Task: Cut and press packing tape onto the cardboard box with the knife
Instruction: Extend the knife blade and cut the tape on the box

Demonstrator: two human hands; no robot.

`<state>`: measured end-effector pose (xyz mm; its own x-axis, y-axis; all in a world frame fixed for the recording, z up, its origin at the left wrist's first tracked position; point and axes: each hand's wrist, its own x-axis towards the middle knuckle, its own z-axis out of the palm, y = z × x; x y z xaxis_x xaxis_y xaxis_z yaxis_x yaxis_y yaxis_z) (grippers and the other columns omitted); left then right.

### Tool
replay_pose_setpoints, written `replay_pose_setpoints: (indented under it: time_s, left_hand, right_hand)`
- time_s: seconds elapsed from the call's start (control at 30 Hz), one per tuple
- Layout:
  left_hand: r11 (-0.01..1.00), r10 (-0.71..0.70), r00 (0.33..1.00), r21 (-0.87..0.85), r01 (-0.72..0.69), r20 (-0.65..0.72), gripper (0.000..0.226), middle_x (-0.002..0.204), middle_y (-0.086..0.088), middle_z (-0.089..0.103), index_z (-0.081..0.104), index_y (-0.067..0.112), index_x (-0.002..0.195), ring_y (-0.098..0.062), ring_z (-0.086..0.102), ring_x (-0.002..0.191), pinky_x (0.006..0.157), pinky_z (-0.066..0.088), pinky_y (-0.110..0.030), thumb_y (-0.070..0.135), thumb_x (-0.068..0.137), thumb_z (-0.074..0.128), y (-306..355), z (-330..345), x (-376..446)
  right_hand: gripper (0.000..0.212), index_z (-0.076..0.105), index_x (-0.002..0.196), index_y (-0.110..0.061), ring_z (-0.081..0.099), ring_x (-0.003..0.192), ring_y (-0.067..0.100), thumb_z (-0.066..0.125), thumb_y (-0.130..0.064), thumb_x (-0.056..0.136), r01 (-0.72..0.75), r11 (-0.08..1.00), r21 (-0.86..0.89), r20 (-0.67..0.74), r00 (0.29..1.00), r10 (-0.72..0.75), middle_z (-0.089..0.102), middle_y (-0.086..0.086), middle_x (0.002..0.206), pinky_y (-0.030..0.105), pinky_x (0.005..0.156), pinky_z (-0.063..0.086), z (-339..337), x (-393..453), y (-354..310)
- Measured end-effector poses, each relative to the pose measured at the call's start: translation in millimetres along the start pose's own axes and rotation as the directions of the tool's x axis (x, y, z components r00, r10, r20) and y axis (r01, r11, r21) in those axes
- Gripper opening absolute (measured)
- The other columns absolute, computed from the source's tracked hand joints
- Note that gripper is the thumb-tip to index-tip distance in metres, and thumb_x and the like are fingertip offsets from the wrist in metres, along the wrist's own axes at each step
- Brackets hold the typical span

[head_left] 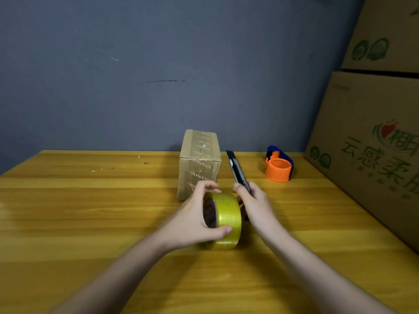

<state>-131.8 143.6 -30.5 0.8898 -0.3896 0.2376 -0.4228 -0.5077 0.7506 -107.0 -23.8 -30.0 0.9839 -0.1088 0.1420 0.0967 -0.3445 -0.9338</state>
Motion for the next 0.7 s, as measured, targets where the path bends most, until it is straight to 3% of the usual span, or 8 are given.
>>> replay_pose_setpoints:
  time_s: [0.07, 0.13, 0.23, 0.3, 0.4, 0.5, 0.53, 0.7]
  left_hand:
    - [0.998, -0.015, 1.000, 0.057, 0.015, 0.002, 0.082, 0.129, 0.011, 0.048, 0.026, 0.037, 0.123, -0.006, 0.051, 0.118, 0.103, 0.044, -0.033, 0.057, 0.059, 0.073, 5.0, -1.3, 6.4]
    - [0.990, -0.032, 0.999, 0.138, 0.028, 0.022, 0.079, 0.115, 0.006, 0.058, 0.028, 0.033, 0.122, -0.009, 0.058, 0.102, 0.089, 0.051, -0.033, 0.055, 0.062, 0.073, 11.8, -3.6, 13.9]
    - [0.959, -0.044, 0.992, 0.284, 0.009, 0.117, 0.078, 0.080, 0.012, 0.056, 0.029, 0.024, 0.126, -0.006, 0.053, 0.076, 0.065, 0.041, -0.021, 0.049, 0.067, 0.074, 20.8, -2.9, 28.1]
    - [0.930, -0.050, 0.981, 0.368, -0.024, 0.188, 0.084, 0.086, 0.012, 0.053, 0.028, 0.023, 0.131, -0.012, 0.052, 0.091, 0.075, 0.041, -0.024, 0.052, 0.067, 0.073, 26.4, -0.1, 37.1]
    - [0.906, -0.073, 0.968, 0.422, -0.036, 0.239, 0.088, 0.126, 0.000, 0.050, 0.025, 0.024, 0.135, -0.018, 0.046, 0.120, 0.097, 0.043, -0.032, 0.052, 0.067, 0.073, 29.8, 5.5, 47.1]
    - [0.901, -0.069, 0.965, 0.432, -0.049, 0.253, 0.090, 0.133, -0.001, 0.046, 0.025, 0.024, 0.135, -0.019, 0.045, 0.124, 0.101, 0.042, -0.035, 0.052, 0.065, 0.075, 31.4, 9.6, 53.3]
    - [0.892, -0.071, 0.963, 0.449, -0.056, 0.260, 0.090, 0.133, -0.001, 0.046, 0.025, 0.024, 0.135, -0.019, 0.045, 0.124, 0.101, 0.042, -0.035, 0.052, 0.065, 0.075, 32.1, 10.8, 55.1]
    - [0.822, -0.096, 0.950, 0.563, -0.092, 0.297, 0.094, 0.133, -0.005, 0.043, 0.026, 0.021, 0.135, -0.023, 0.045, 0.124, 0.102, 0.042, -0.039, 0.054, 0.062, 0.075, 35.4, 19.4, 64.8]
  right_hand:
    - [0.028, 0.061, 0.089, -0.023, 0.052, 0.070, 0.021, 0.040, -0.040, 0.095, 0.013, 0.999, -0.029, -0.068, 0.998, -0.015, 0.060, -0.002, 0.073, 0.033, 0.069, 0.038, -7.2, 6.1, 8.7]
    - [0.029, 0.060, 0.091, -0.027, 0.051, 0.068, 0.021, 0.033, -0.031, 0.100, 0.018, 0.995, -0.100, -0.096, 0.995, -0.028, 0.062, -0.002, 0.073, 0.034, 0.069, 0.037, -16.4, 10.7, 18.0]
    - [0.032, 0.058, 0.113, -0.015, 0.053, 0.095, 0.025, 0.030, -0.026, 0.101, -0.001, 0.952, -0.307, -0.105, 0.994, -0.033, 0.061, 0.005, 0.102, 0.036, 0.082, 0.039, -31.7, 12.7, 27.6]
    - [0.035, 0.055, 0.122, -0.012, 0.053, 0.104, 0.025, 0.032, -0.028, 0.101, -0.004, 0.907, -0.421, -0.109, 0.993, -0.046, 0.055, 0.007, 0.116, 0.038, 0.089, 0.041, -38.2, 13.2, 32.6]
    - [0.033, 0.059, 0.118, -0.010, 0.054, 0.105, 0.032, 0.034, -0.025, 0.101, -0.015, 0.867, -0.498, -0.096, 0.995, -0.038, 0.055, 0.011, 0.112, 0.038, 0.087, 0.041, -45.6, 14.7, 36.8]
    - [0.027, 0.063, 0.095, -0.015, 0.066, 0.073, 0.036, 0.038, -0.022, 0.098, -0.088, 0.868, -0.489, -0.072, 0.996, 0.060, 0.063, 0.010, 0.073, 0.039, 0.071, 0.053, -52.0, 16.9, 39.0]
    - [0.026, 0.063, 0.091, -0.017, 0.067, 0.066, 0.035, 0.039, -0.022, 0.097, -0.116, 0.859, -0.498, -0.072, 0.993, 0.093, 0.065, 0.010, 0.068, 0.041, 0.069, 0.055, -53.5, 17.5, 40.7]
    - [0.026, 0.063, 0.076, -0.024, 0.062, 0.086, 0.032, 0.042, -0.024, 0.091, -0.210, 0.820, -0.532, -0.047, 0.975, 0.219, 0.072, 0.006, 0.089, 0.037, 0.075, 0.049, -58.9, 20.3, 47.5]
